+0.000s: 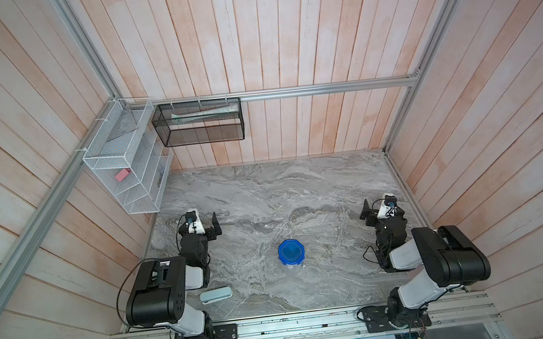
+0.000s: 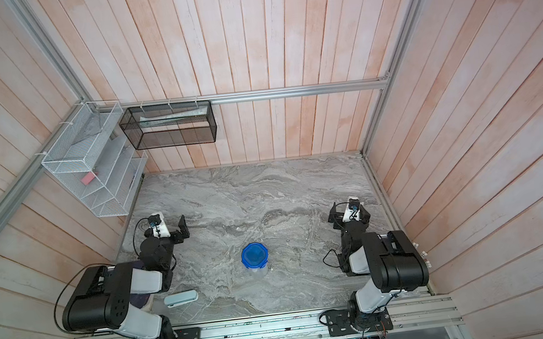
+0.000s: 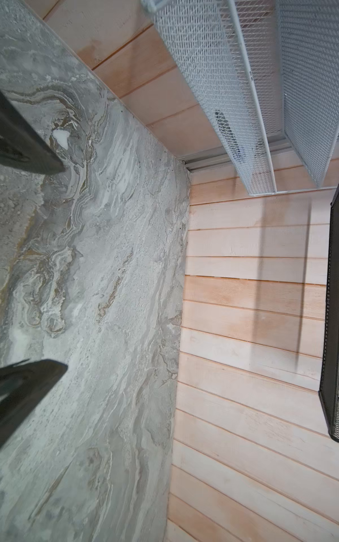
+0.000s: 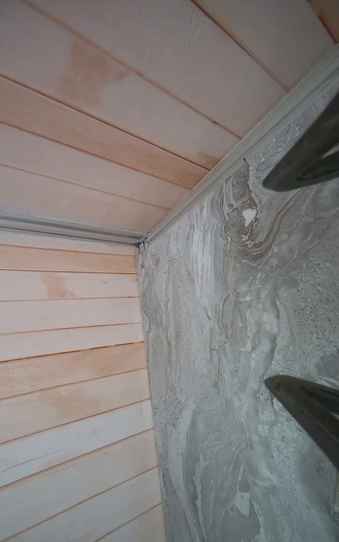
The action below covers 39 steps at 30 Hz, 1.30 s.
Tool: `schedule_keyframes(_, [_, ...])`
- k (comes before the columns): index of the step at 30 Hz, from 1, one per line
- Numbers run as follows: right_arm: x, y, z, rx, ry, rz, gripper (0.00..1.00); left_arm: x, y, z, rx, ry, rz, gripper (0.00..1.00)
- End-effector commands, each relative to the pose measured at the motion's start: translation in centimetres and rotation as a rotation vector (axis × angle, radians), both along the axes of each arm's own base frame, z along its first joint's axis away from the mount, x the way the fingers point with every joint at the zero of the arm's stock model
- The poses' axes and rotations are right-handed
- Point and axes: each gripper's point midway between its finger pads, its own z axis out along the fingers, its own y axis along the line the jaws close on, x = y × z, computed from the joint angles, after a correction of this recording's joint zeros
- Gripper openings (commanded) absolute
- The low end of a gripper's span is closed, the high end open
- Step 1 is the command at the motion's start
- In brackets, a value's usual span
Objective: Take out toiletry kits
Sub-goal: Move the container to the center of the board.
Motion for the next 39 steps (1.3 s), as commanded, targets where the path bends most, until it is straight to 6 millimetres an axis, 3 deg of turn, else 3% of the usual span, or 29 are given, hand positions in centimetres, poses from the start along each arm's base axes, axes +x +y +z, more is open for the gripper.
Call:
schedule_keyframes(1, [0.3, 0.0, 0.7, 0.009, -0.019, 0.004, 0.98, 0.2, 0.0, -0.1, 0.018, 0.006, 0.008, 1.00])
schedule_keyframes(21, [0.3, 0.0, 0.8, 0.009, -0.023, 0.004, 0.98, 0.2, 0.0, -0.2, 0.015, 0.006, 0.008, 1.00])
schedule_keyframes(28, [0.5, 0.7, 3.3, -0.016, -0.014, 0.017, 0.98, -1.2, 0.9, 2.7, 0.028, -0.048, 0.097, 1.00])
schedule_keyframes(31, [-0.6, -0.6, 5.3, -0.043, -0.051, -0.170, 0.98, -1.3, 0.7, 4.9, 0.067, -0.055, 0.183, 1.00])
schedule_keyframes(34, [-1.7, 1.2, 7.6, -0.095, -0.071, -0.235, 0.98, -1.6, 1.9, 6.8, -0.069, -0.064, 0.344, 1.00])
schedule_keyframes(37, [-2.1, 4.0, 8.9, -0.111, -0.031, -0.216, 0.98, -2.6, 3.9, 6.4, -0.280, 0.003, 0.508, 1.00])
schedule_keyframes(39, [-2.0, 6.2, 9.6, -0.088, 0.029, -0.168, 0.98, -2.7, 3.4, 6.6, -0.335, 0.065, 0.500, 1.00])
